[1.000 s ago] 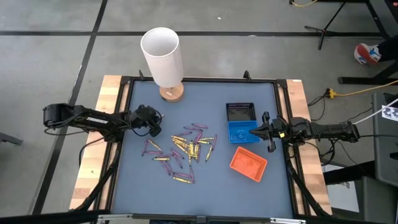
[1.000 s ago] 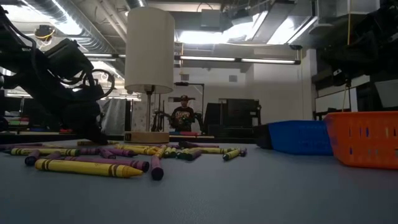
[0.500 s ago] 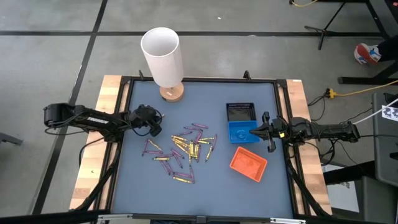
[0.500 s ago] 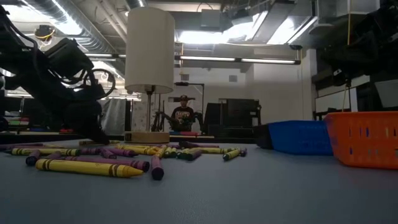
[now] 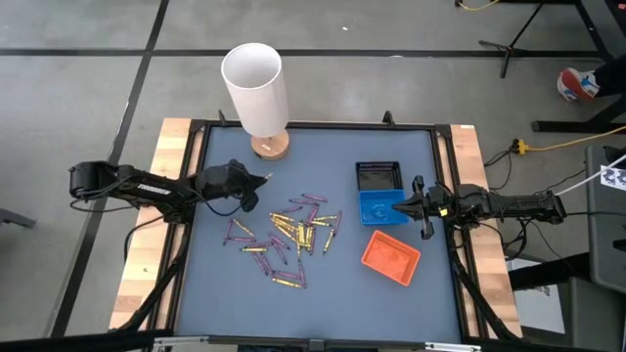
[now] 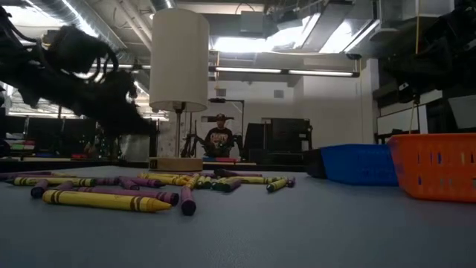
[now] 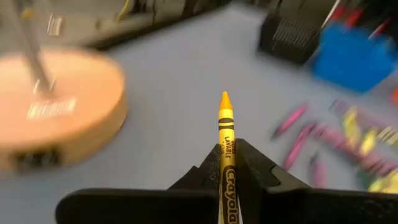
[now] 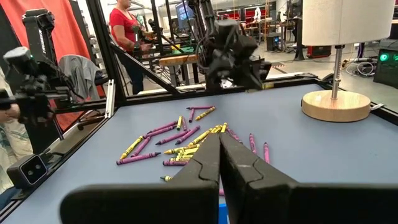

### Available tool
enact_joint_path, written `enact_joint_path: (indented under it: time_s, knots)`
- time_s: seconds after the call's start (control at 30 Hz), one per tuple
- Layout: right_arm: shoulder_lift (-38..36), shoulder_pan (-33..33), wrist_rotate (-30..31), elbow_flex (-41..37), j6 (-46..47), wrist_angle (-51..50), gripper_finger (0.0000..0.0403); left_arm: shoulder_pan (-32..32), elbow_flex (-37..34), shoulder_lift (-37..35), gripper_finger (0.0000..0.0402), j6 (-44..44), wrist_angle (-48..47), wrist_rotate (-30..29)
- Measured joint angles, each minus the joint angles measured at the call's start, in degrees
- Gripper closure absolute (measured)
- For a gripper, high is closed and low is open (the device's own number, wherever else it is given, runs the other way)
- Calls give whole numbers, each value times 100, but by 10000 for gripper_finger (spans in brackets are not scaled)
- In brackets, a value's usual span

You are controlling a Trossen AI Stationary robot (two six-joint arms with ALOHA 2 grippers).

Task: Sort crayons
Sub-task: Put the yellow crayon into the black bin

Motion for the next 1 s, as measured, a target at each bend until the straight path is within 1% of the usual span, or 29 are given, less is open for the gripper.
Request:
enact_joint_path:
  time_s: [0.07,0.17,0.27,0.37,0.5,0.67,0.9,1.0]
  knots:
    - [0,0,0,0,0,0,400,-81,14,-3,389,1,414,0]
    - [0,0,0,0,0,3,400,-188,246,-2,389,2,502,-1]
    - [0,-1,0,0,-1,4,400,-335,699,128,389,55,500,-4]
    - [0,0,0,0,-2,7,400,-515,1291,430,389,492,493,-1]
    - [0,-1,0,0,-2,9,400,-702,2250,1130,388,1155,491,-1]
    - [0,0,0,0,-2,13,400,-805,3476,2234,388,1657,493,-1]
    - [0,-1,0,0,-2,24,400,-803,4995,3749,388,1843,484,20]
    - [0,-1,0,0,0,24,400,-803,5546,4324,388,1843,467,236]
